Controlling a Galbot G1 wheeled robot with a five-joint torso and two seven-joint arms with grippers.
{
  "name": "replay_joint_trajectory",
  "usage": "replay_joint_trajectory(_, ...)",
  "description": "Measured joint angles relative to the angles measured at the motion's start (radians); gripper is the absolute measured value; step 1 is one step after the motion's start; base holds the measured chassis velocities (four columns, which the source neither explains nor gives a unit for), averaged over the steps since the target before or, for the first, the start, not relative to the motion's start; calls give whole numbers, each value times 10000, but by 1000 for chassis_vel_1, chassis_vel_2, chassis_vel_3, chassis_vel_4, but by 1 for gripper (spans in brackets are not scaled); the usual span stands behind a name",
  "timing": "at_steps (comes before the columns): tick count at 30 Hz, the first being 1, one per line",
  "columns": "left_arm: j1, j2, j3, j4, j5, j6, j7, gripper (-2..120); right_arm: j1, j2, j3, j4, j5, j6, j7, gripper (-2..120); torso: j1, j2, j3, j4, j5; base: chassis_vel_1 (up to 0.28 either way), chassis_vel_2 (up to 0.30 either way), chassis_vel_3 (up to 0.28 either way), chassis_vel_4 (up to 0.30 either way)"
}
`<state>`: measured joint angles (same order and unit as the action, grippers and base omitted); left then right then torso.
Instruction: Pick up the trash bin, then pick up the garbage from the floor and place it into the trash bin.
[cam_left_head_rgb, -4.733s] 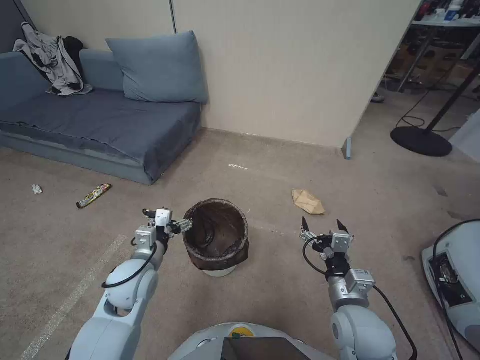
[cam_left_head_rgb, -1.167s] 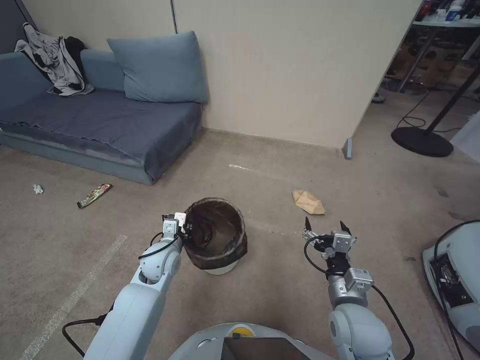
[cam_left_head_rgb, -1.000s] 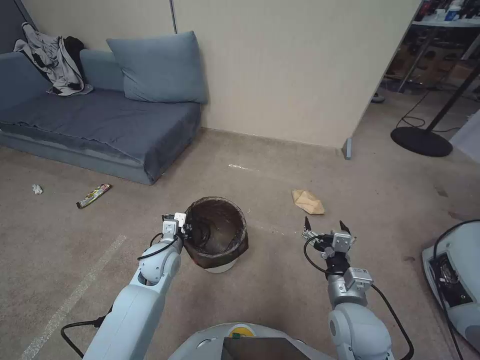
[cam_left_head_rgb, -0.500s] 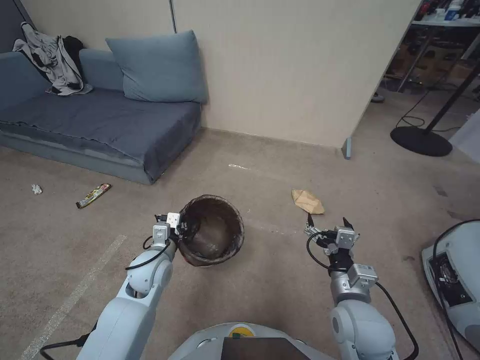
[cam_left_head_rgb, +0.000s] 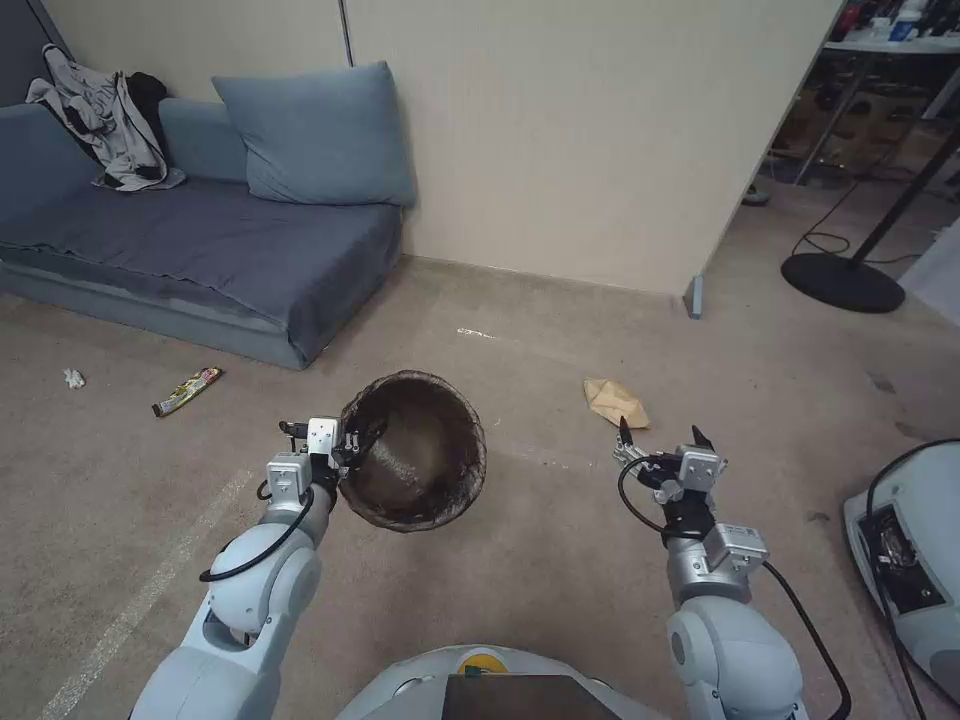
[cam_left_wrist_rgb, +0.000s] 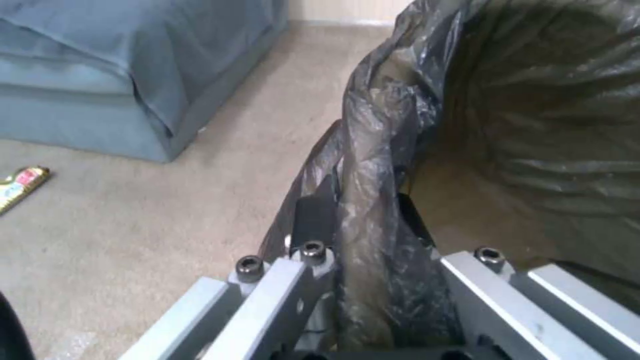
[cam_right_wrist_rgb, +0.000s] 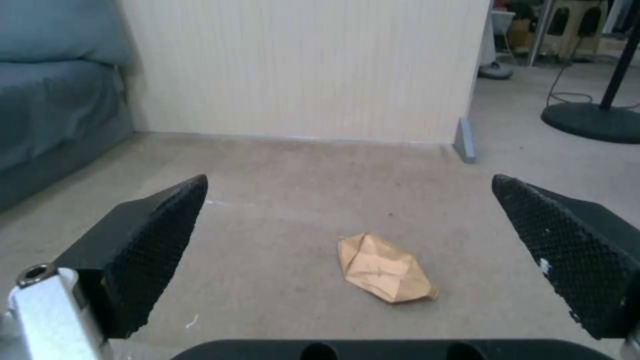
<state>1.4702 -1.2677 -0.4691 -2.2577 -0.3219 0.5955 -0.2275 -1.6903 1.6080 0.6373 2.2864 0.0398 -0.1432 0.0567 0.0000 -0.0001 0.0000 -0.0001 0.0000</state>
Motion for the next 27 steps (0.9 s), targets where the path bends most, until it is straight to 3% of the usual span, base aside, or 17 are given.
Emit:
replay_joint_trajectory(9, 347, -73, -171, -337, 676, -348, 227, 4, -6, 0, 27, 92, 1, -34, -25, 100, 0, 0, 0, 1, 0, 0, 0, 0, 0)
replay_joint_trajectory(27, 504, -81, -135, -447, 964, -622, 353, 4, -32, 0, 18, 138, 3, -32, -35, 100, 0, 0, 0, 0, 0, -42, -39, -41, -37)
